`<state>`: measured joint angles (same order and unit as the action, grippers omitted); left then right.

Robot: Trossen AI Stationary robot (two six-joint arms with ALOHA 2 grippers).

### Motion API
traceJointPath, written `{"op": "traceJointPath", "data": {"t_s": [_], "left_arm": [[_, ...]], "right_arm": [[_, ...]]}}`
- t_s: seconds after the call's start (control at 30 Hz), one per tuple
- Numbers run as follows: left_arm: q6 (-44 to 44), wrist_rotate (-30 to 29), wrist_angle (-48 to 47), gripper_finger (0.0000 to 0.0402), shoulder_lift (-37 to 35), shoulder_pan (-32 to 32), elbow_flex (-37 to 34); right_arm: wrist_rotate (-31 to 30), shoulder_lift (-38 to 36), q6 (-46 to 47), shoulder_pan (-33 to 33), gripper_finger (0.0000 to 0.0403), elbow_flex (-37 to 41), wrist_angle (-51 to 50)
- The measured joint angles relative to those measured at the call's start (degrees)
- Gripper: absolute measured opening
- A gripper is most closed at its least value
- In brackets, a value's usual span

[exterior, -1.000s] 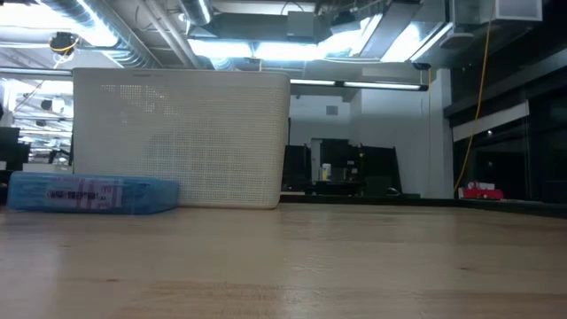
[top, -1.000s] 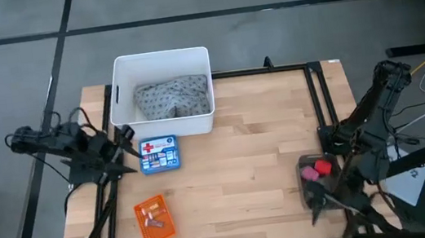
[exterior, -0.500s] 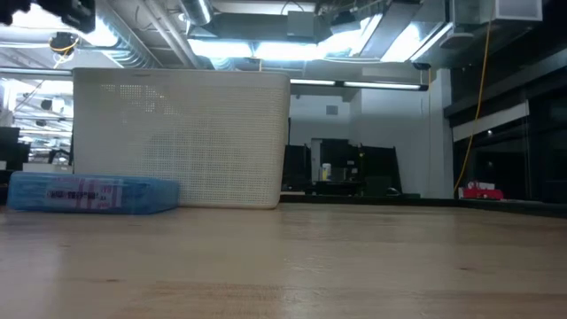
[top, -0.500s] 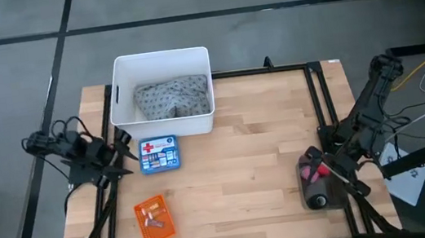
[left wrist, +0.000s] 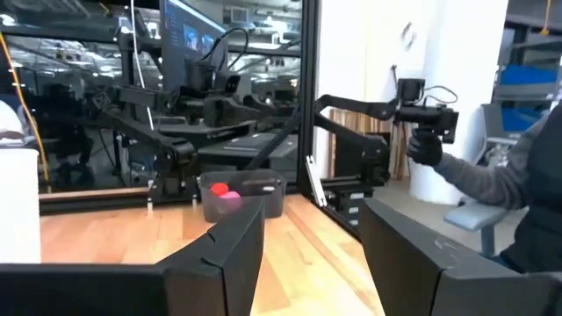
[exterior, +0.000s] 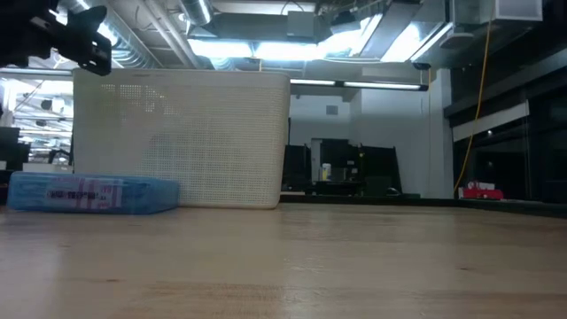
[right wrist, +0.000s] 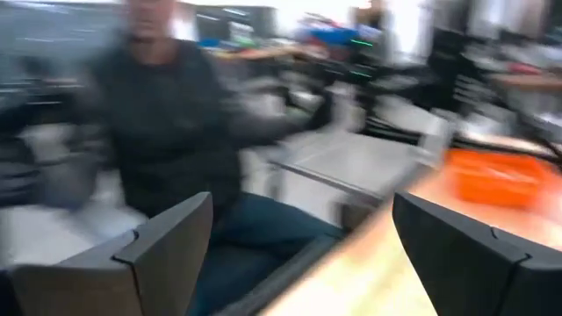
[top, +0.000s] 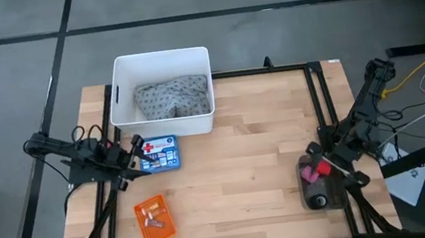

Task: Pick & place medical supplies in basket/bin
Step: Return to Home Position

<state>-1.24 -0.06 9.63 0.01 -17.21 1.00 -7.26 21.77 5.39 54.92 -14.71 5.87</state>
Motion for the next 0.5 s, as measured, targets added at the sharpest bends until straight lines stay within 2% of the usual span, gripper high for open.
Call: {"op": "traceJointPath", "data": {"t_s": [0.1,0.2,0.33,0.5], "left_arm": [[0.15,-0.25,-0.84,0.0182,-0.02,0.00,-0.09],[0.41,-0.46,-0.53,0.0182,-0.02,0.00,-0.14],[0.93,-0.99,-0.74,0.0182,-0.02,0.04,-0.20],[0.37,-2.96,-4.91,0.0182,-0.02,0.04,-0.24]], "right_arm": [[9.05,-2.22,-1.21,-0.82,0.0352,5.49,5.50],[12.90,-4.65,2.65,-2.73,0.0352,8.45,5.69],[18.20,-8.96,2.44,-6.28,0.0352,9.24,3.21],[16.24,-14.13,1.40,-9.26,0.0352,9.25,-2.55]]}}
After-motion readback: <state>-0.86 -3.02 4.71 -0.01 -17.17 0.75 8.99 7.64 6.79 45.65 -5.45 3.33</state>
